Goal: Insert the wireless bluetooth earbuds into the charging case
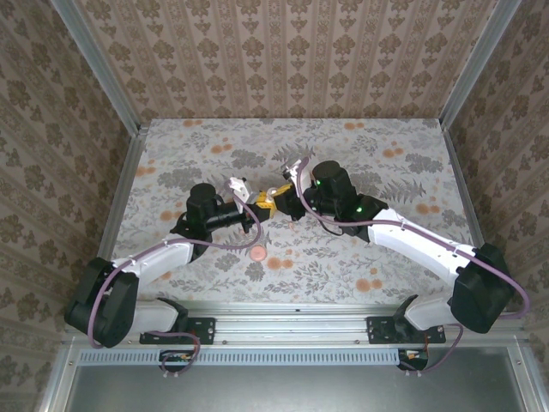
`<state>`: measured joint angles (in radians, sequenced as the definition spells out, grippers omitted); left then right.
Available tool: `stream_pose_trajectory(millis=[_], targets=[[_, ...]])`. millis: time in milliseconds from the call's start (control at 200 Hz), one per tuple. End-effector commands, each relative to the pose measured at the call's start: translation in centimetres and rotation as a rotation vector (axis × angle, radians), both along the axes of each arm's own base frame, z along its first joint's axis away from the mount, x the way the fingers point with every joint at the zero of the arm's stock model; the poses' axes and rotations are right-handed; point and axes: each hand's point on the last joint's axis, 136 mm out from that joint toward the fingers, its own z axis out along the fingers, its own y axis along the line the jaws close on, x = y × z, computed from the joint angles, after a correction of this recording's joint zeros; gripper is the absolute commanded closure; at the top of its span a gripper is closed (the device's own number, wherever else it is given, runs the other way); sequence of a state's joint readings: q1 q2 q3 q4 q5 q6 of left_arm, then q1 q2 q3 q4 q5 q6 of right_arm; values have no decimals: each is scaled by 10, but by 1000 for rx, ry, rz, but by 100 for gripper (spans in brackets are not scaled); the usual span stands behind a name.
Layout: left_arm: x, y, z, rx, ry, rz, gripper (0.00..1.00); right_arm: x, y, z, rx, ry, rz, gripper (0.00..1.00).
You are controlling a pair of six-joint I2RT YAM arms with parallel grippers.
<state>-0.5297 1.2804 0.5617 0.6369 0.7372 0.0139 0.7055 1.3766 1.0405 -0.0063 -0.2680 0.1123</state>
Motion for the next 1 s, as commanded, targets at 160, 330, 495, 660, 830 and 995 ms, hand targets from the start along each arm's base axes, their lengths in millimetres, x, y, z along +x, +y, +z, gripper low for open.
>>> stream_pose_trajectory(millis=[160,330,495,660,830,995], targets=[[-4,-3,40,-70,-100,-26,94,-7,-8,-14,-98,-45,27,84],[-5,-3,41,-69,-103,-32,94,-10,-5,-15,-100,-47,60,84],[-8,-3,44,-71,-116,-41,94,-18,-2,-17,-109,-42,123,83],[-14,-4,46,-70,-144,-73,94,-19,-2,-15,-104,-44,152,83],[-17,-4,49,-74,-161,-78,94,-22,-1,-16,-105,-49,193,79],[-18,-3,51,-78,-167,-76,94,-25,0,-15,-107,-74,224,74]])
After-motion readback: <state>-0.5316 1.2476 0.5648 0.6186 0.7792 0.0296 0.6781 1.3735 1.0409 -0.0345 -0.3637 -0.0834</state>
